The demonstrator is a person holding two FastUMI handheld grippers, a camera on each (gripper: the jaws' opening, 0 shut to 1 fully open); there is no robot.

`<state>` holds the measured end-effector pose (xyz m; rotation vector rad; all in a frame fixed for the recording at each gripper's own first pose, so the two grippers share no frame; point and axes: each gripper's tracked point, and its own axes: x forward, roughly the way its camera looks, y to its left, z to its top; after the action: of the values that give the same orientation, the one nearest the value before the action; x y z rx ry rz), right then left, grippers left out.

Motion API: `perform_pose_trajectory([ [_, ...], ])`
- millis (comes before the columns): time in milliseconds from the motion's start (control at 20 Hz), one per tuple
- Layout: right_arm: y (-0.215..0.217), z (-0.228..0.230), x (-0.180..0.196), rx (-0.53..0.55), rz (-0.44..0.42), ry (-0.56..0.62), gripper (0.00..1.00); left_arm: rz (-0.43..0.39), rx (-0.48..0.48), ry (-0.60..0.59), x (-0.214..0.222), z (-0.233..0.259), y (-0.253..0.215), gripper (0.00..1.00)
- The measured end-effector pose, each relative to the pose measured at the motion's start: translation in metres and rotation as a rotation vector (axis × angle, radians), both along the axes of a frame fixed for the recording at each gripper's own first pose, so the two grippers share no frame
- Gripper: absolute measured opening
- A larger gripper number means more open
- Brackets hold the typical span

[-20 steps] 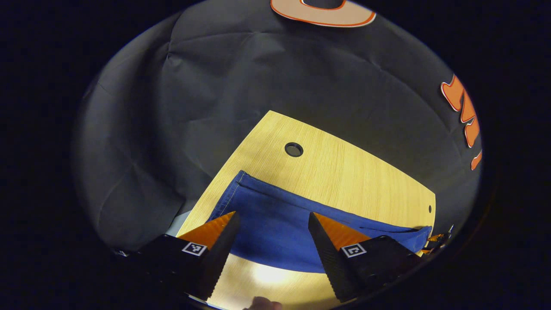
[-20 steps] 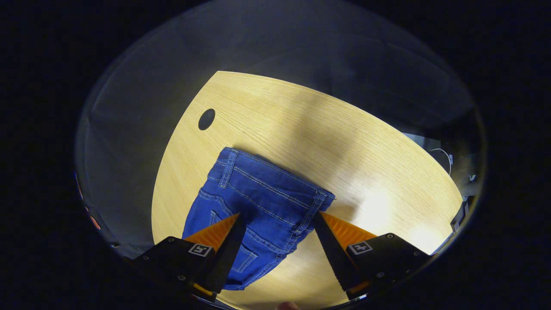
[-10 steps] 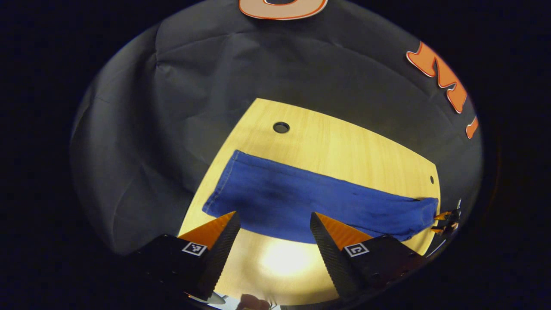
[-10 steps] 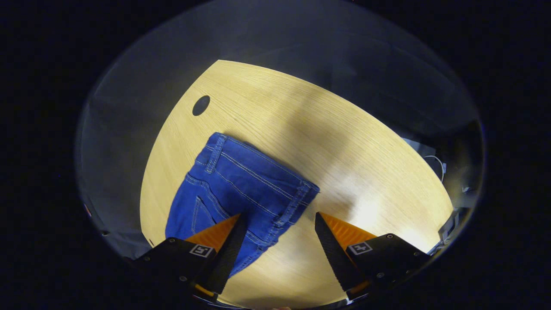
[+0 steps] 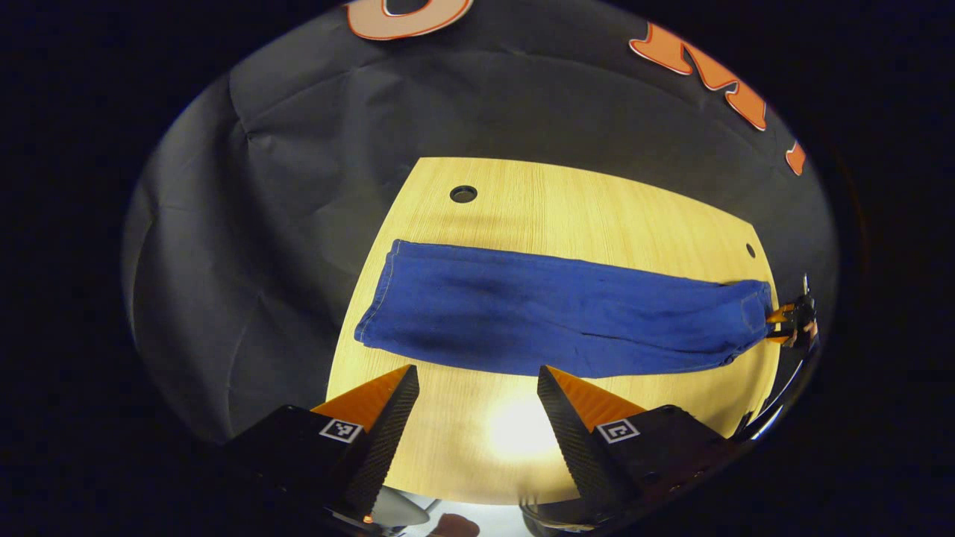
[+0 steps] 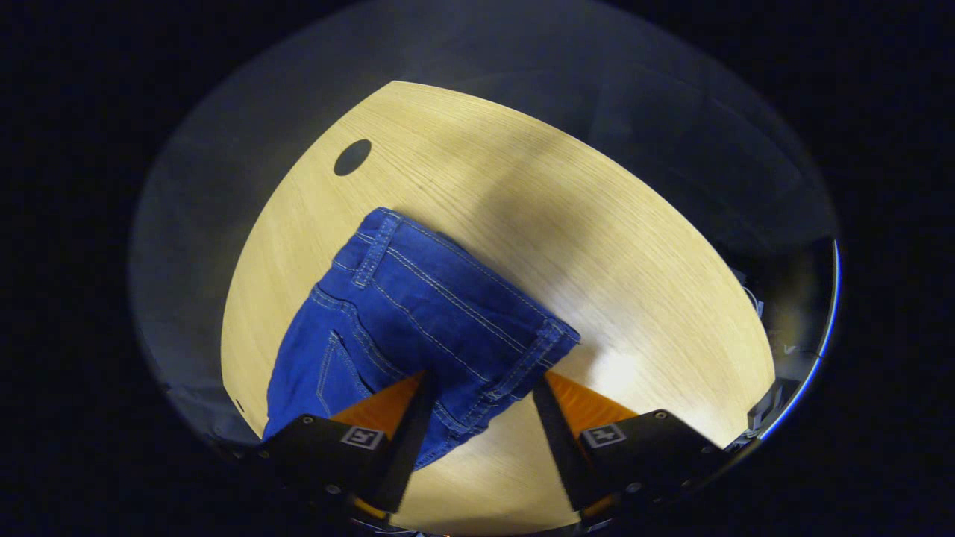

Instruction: Grasp the waist and the cuffs of the jeans and fold them to make the two legs overlap; first hold the waist and fold one-third of the jeans toward the cuffs, then hold the cuffs and fold the remaining one-third in the same direction to finish folding.

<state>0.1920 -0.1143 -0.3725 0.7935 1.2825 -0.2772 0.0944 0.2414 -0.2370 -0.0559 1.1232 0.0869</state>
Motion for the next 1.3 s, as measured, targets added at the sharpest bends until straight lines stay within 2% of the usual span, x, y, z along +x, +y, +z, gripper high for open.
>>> perform_pose_trajectory([
  [50, 0.006, 0.001, 0.008, 0.039, -0.012, -0.048, 0.65, 0.019, -0.011, -0.008, -0.002, -0.001, 0.000, 0.98],
  [150, 0.012, 0.003, 0.014, 0.115, -0.073, -0.102, 0.49, 0.037, -0.027, -0.027, -0.002, -0.004, -0.001, 0.98],
  [200, 0.013, 0.003, 0.012, 0.154, -0.125, -0.101, 0.49, 0.040, -0.028, -0.042, -0.001, -0.004, -0.001, 0.98],
  [250, 0.012, 0.008, 0.012, 0.171, -0.142, -0.108, 0.35, 0.047, -0.020, -0.069, 0.002, -0.002, 0.000, 0.98],
  [350, 0.007, 0.007, 0.015, 0.137, -0.158, -0.160, 0.25, 0.058, 0.029, -0.169, 0.008, 0.010, 0.004, 0.98],
  [450, 0.011, 0.028, 0.013, 0.135, -0.150, -0.225, 0.16, 0.060, 0.096, -0.274, 0.015, 0.027, 0.011, 0.98],
  [600, 0.021, 0.056, 0.021, 0.158, -0.170, -0.297, 0.16, 0.045, 0.162, -0.359, 0.020, 0.049, 0.016, 0.98],
  [750, 0.030, 0.088, 0.023, 0.196, -0.181, -0.384, 0.16, 0.012, 0.168, -0.372, 0.023, 0.045, 0.019, 0.96],
  [800, 0.037, 0.102, 0.022, 0.211, -0.190, -0.406, 0.15, 0.011, 0.164, -0.376, 0.023, 0.043, 0.020, 1.00],
  [900, 0.052, 0.120, 0.018, 0.227, -0.180, -0.437, 0.16, 0.017, 0.148, -0.368, 0.029, 0.037, 0.027, 1.00],
  [1150, 0.103, 0.170, 0.013, 0.243, -0.068, -0.533, 0.15, 0.039, 0.140, -0.361, 0.033, 0.025, 0.054, 1.00],
  [1300, 0.139, 0.187, 0.010, 0.245, -0.018, -0.550, 0.15, 0.056, 0.121, -0.354, 0.036, 0.015, 0.073, 1.00],
])
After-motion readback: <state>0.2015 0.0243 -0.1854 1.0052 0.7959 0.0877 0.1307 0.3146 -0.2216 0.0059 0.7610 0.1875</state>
